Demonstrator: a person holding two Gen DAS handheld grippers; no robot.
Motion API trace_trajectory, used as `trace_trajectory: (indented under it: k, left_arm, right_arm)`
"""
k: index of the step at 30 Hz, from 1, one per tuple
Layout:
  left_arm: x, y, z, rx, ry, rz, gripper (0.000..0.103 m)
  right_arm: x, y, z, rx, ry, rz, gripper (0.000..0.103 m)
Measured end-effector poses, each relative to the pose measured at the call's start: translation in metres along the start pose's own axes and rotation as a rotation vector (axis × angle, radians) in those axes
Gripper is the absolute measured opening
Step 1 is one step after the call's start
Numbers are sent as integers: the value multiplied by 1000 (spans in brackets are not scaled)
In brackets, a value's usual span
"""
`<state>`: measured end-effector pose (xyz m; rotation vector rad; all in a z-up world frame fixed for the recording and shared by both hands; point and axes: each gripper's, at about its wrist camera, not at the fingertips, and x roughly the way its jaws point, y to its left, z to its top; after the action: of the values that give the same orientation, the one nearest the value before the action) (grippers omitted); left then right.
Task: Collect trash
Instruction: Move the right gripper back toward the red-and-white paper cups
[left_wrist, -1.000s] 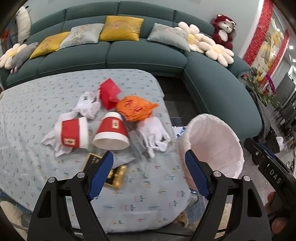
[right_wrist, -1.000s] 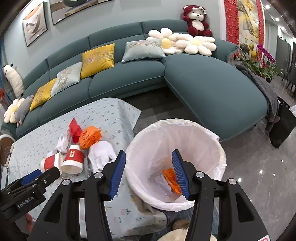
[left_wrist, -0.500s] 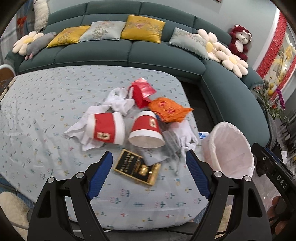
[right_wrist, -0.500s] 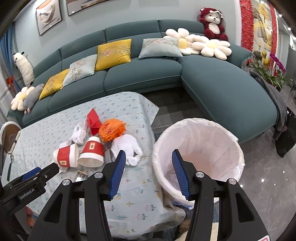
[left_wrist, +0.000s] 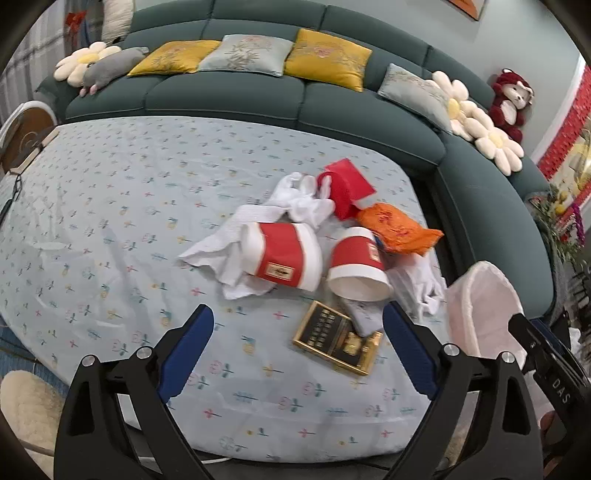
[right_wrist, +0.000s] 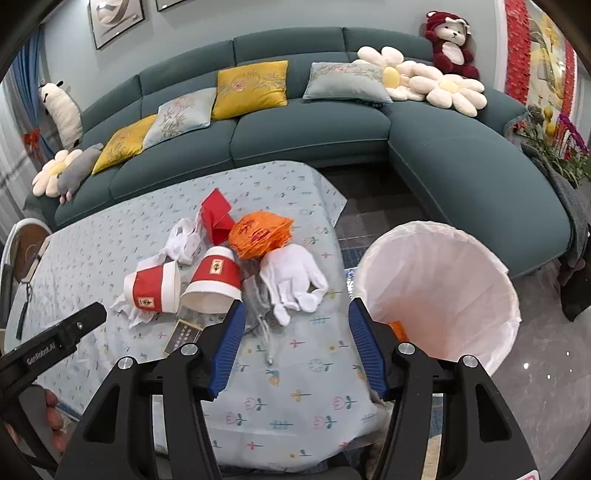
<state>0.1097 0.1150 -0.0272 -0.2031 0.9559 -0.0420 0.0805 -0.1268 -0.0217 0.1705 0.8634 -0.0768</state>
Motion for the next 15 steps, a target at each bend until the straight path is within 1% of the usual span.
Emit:
trace_trajectory:
  k: [7, 10, 15]
  left_arm:
    - [15, 13, 6, -13, 16, 22, 89]
    - [28, 12, 9, 2, 34, 30, 89]
    - [55, 5, 16, 59, 55, 66, 89]
  right_arm:
    - [18, 16, -1, -23, 24, 13, 60]
    - [28, 21, 0, -26, 39, 17, 60]
    - [44, 22, 2, -25, 63, 20, 60]
